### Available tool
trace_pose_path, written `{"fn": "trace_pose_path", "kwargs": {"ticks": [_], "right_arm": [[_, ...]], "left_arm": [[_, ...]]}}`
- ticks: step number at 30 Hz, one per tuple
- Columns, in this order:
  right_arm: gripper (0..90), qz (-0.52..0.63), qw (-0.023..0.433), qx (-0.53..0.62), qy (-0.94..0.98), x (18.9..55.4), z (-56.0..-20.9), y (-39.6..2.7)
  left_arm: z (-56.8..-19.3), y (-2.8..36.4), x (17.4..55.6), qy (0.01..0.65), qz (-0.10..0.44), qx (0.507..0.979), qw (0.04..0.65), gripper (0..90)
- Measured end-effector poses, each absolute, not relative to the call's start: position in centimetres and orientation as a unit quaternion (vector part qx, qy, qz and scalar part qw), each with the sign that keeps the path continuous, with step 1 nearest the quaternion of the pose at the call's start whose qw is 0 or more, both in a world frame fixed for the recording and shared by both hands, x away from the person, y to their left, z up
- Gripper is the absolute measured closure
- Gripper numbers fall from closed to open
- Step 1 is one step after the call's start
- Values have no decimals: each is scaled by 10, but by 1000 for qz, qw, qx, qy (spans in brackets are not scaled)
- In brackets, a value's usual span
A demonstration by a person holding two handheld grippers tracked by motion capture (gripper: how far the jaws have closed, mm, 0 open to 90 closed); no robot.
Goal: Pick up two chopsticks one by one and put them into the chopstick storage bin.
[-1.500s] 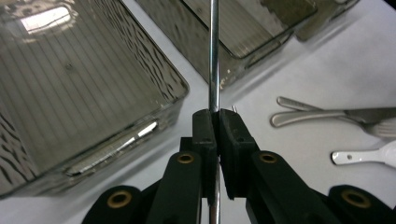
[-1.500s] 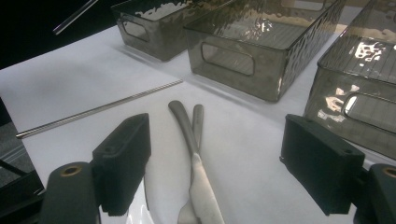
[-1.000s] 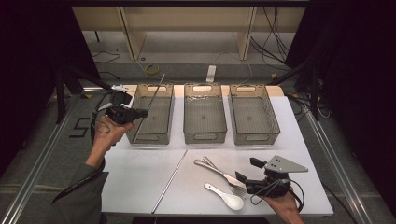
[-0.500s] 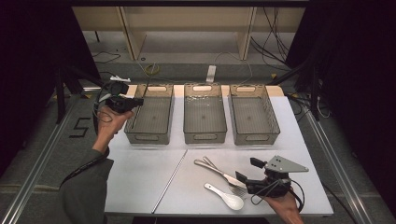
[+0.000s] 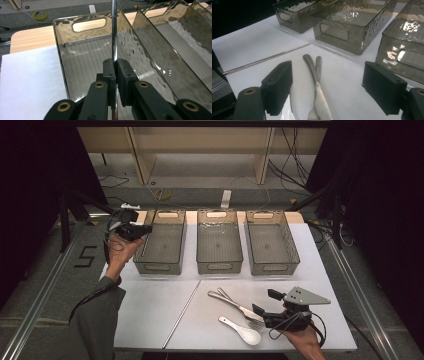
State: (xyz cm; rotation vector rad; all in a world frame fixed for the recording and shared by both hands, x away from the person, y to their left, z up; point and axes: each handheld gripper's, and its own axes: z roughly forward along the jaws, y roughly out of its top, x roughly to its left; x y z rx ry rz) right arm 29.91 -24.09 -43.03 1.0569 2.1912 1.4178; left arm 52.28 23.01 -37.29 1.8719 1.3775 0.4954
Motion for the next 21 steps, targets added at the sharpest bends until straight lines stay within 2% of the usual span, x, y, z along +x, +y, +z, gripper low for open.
{"fn": "trace_pose_path", "kwargs": {"ticks": [21], "right_arm": [[251, 494, 161, 371, 770, 299, -431, -241]], "left_arm": [[-405, 236, 527, 561, 182, 731, 343, 843]]}}
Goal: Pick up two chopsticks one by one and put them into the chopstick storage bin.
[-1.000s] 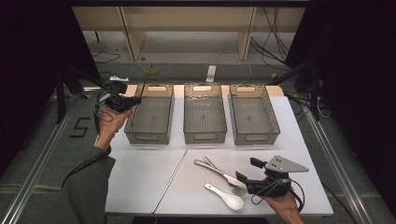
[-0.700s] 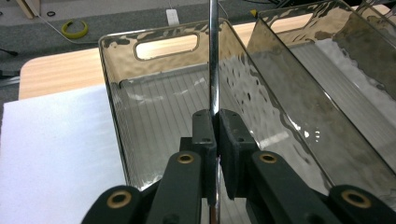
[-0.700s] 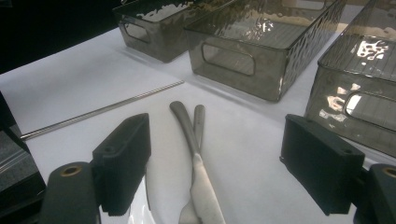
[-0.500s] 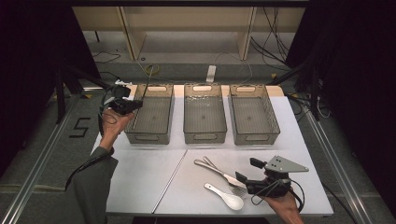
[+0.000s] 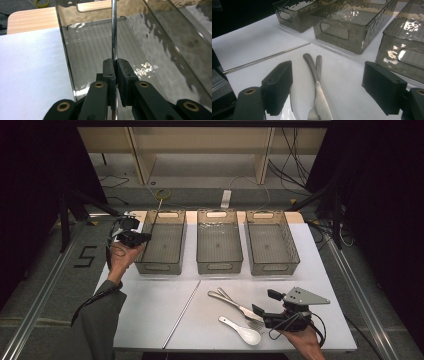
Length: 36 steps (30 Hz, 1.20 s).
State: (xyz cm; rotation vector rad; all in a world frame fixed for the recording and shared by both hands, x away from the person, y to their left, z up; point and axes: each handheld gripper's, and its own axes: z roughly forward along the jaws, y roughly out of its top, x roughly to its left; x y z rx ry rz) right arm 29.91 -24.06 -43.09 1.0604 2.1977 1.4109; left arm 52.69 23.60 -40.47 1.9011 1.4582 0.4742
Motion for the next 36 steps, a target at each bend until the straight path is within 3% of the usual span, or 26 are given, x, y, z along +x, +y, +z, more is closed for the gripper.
{"fn": "trace_pose_path", "kwargs": {"ticks": [4, 5, 6, 7, 10, 16, 22, 36], "right_arm": [[251, 494, 161, 371, 769, 299, -431, -240], [251, 494, 161, 371, 770, 299, -431, -241], [251, 494, 161, 371, 770, 299, -431, -241], [251, 494, 161, 372, 769, 299, -431, -241], [251, 494, 161, 371, 770, 299, -431, -241], [251, 494, 161, 372, 770, 299, -431, -241], [251, 491, 160, 370, 772, 299, -431, -240], [250, 493, 161, 367, 772, 298, -430, -240]], "left_arm": [[-406, 236, 527, 571, 186, 725, 337, 807], [-405, 236, 527, 574, 186, 721, 341, 740], [-404, 236, 526, 579, 181, 716, 345, 740], [-404, 235, 526, 581, 179, 716, 342, 602], [-400, 233, 524, 586, 160, 718, 340, 442], [-385, 226, 501, 573, 127, 725, 361, 309], [-381, 216, 470, 549, 97, 739, 378, 258], [-389, 184, 427, 508, 70, 793, 329, 219]]}}
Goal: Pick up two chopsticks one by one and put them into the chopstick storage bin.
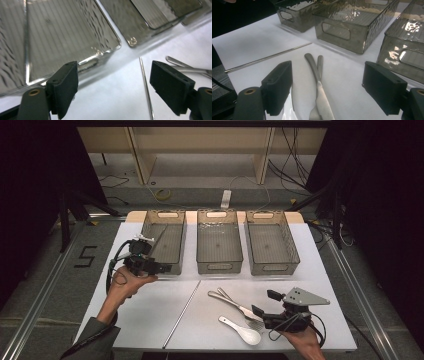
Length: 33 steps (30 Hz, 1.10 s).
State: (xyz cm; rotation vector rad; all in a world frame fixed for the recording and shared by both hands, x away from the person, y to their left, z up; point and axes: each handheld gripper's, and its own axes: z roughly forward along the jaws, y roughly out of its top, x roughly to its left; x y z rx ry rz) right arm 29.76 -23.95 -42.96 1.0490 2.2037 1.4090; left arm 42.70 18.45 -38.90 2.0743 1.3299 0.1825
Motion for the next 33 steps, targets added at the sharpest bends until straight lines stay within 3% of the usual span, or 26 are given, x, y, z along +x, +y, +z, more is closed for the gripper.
{"fn": "trace_pose_path", "kwargs": {"ticks": [13, 27, 33], "right_arm": [[250, 492, 160, 368, 773, 298, -430, -239], [250, 488, 159, 366, 776, 297, -430, -238], [253, 488, 158, 366, 777, 297, -430, -238]], "left_arm": [[-402, 164, 402, 474, 54, 836, 272, 193], [-431, 141, 370, 444, 3, 871, 211, 239], [-441, 132, 361, 433, -12, 880, 197, 301]]}}
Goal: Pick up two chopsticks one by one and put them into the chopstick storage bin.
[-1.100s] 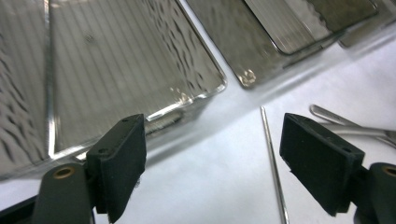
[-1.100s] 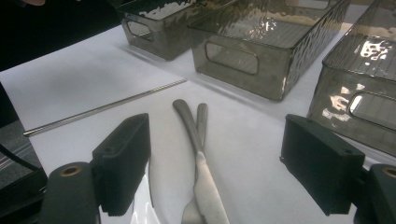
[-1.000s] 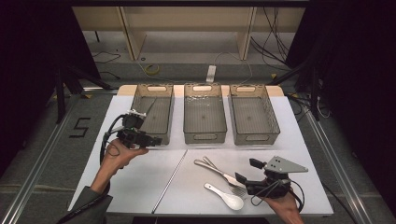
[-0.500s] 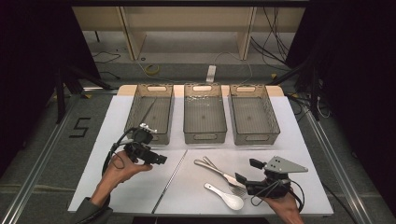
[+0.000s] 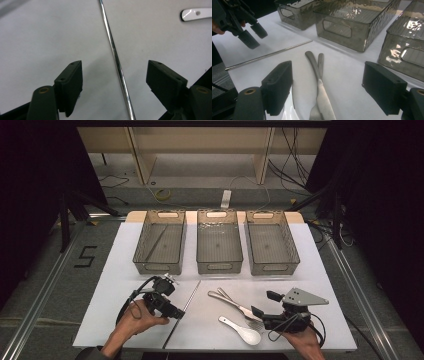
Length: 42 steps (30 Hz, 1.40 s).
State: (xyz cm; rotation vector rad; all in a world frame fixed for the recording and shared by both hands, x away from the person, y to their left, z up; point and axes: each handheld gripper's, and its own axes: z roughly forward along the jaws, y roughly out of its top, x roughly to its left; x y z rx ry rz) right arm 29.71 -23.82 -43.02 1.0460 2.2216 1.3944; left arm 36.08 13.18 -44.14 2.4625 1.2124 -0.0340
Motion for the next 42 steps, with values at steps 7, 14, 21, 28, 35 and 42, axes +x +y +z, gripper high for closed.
{"fn": "trace_pose_path", "kwargs": {"ticks": [7, 14, 21, 28, 35, 42], "right_arm": [[254, 488, 158, 366, 777, 297, -430, -238], [257, 485, 159, 367, 778, 297, -431, -238], [258, 486, 160, 368, 776, 297, -431, -238], [261, 484, 160, 366, 779, 297, -431, -237], [263, 483, 160, 366, 779, 297, -431, -238], [270, 485, 160, 365, 778, 297, -431, -238]], "left_arm": [[-448, 126, 356, 419, -8, 889, 184, 418], [-453, 121, 355, 406, -3, 896, 179, 526], [-456, 119, 355, 403, 3, 899, 170, 609], [-459, 117, 356, 400, 9, 903, 158, 638], [-462, 113, 356, 394, 24, 908, 143, 691], [-463, 115, 357, 392, 28, 909, 142, 774]]}}
